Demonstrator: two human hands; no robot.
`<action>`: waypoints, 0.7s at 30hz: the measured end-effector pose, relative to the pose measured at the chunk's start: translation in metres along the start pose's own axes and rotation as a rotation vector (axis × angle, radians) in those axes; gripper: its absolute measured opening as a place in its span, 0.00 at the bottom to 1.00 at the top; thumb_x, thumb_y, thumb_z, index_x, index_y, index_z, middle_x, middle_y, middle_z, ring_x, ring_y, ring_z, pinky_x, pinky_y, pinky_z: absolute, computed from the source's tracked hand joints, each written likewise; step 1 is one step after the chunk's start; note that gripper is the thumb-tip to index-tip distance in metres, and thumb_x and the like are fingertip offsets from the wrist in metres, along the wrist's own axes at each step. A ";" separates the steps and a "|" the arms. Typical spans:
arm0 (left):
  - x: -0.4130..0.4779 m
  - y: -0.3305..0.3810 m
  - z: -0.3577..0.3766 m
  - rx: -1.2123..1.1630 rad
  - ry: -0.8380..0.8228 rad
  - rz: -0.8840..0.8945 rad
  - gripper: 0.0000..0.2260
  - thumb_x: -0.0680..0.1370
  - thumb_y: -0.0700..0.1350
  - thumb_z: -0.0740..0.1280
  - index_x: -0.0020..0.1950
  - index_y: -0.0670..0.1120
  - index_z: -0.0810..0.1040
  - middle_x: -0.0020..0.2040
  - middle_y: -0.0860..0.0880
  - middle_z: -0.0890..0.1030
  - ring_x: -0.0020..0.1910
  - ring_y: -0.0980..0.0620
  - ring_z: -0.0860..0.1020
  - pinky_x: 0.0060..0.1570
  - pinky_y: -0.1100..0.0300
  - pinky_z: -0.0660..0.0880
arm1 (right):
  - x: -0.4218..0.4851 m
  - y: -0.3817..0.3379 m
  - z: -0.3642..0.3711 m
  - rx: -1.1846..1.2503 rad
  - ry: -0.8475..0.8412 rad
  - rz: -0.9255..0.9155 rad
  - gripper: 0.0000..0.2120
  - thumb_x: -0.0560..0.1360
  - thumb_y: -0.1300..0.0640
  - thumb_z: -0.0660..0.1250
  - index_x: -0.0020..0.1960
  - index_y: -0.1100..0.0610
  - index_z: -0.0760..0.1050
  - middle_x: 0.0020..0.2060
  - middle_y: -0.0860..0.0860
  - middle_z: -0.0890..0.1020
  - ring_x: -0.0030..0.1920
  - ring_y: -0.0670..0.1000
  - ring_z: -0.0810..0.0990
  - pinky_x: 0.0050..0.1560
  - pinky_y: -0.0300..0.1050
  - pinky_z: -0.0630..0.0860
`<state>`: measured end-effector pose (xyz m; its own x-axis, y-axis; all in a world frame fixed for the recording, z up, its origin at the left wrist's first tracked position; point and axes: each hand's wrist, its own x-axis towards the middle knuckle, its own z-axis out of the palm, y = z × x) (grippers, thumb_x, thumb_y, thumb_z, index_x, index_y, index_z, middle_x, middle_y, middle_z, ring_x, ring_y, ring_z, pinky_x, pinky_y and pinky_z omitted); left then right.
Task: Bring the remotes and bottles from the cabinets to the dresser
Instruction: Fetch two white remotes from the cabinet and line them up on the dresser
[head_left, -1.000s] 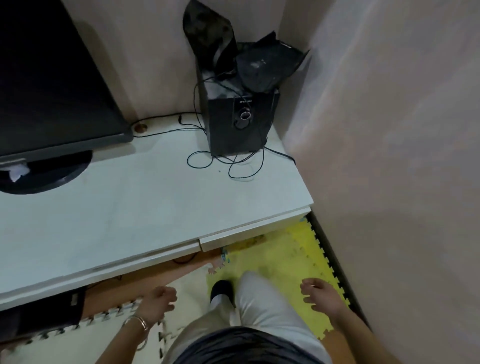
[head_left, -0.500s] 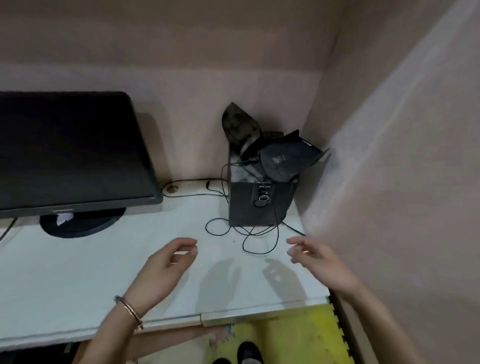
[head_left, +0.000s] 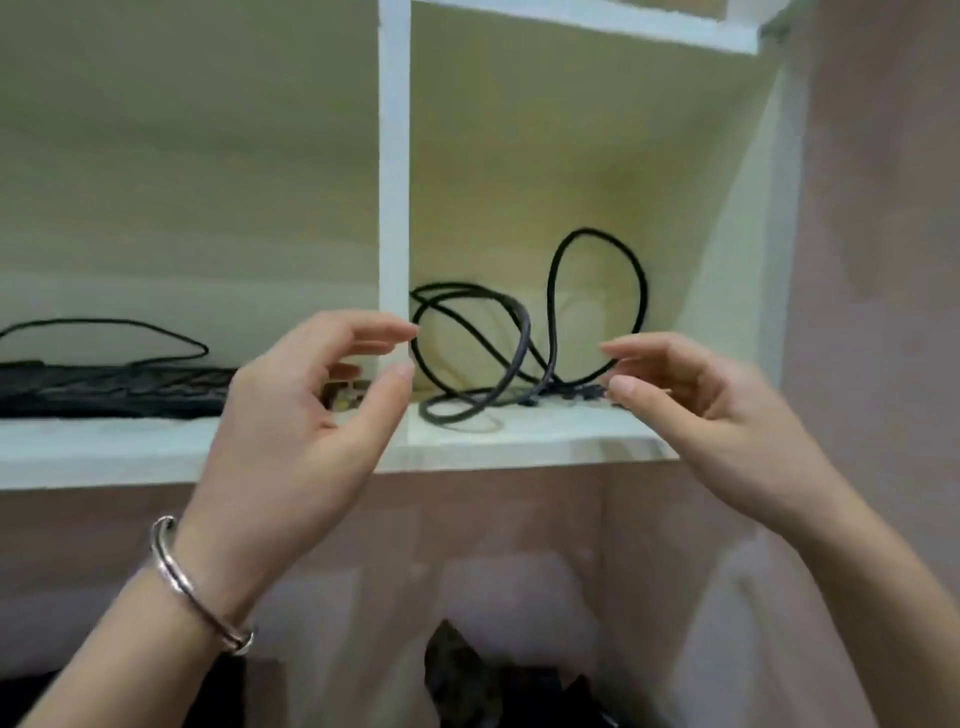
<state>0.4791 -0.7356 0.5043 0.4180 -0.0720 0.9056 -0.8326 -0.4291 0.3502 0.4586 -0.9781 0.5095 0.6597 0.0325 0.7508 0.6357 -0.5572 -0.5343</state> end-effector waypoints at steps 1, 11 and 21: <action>0.018 0.009 -0.001 0.030 0.041 0.086 0.06 0.70 0.54 0.61 0.45 0.63 0.75 0.47 0.61 0.81 0.46 0.67 0.78 0.49 0.72 0.74 | 0.013 -0.011 -0.007 -0.043 0.056 -0.071 0.09 0.74 0.58 0.68 0.47 0.44 0.78 0.43 0.47 0.83 0.42 0.46 0.81 0.44 0.33 0.75; 0.187 0.084 0.008 0.148 0.201 0.384 0.12 0.71 0.47 0.61 0.50 0.47 0.79 0.45 0.56 0.77 0.48 0.59 0.75 0.45 0.80 0.66 | 0.141 -0.102 -0.066 0.067 0.322 -0.367 0.08 0.74 0.58 0.65 0.42 0.45 0.76 0.40 0.44 0.79 0.44 0.45 0.77 0.51 0.42 0.75; 0.284 0.099 0.039 0.582 -0.090 0.164 0.11 0.75 0.45 0.61 0.53 0.45 0.79 0.55 0.45 0.81 0.55 0.46 0.77 0.46 0.61 0.70 | 0.244 -0.126 -0.089 -0.333 0.291 -0.076 0.11 0.74 0.55 0.63 0.52 0.56 0.78 0.44 0.50 0.80 0.52 0.52 0.78 0.52 0.45 0.75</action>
<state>0.5297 -0.8333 0.7870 0.3514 -0.2443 0.9038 -0.5639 -0.8258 -0.0040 0.5042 -0.9738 0.7941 0.4452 -0.1248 0.8867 0.4829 -0.8004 -0.3551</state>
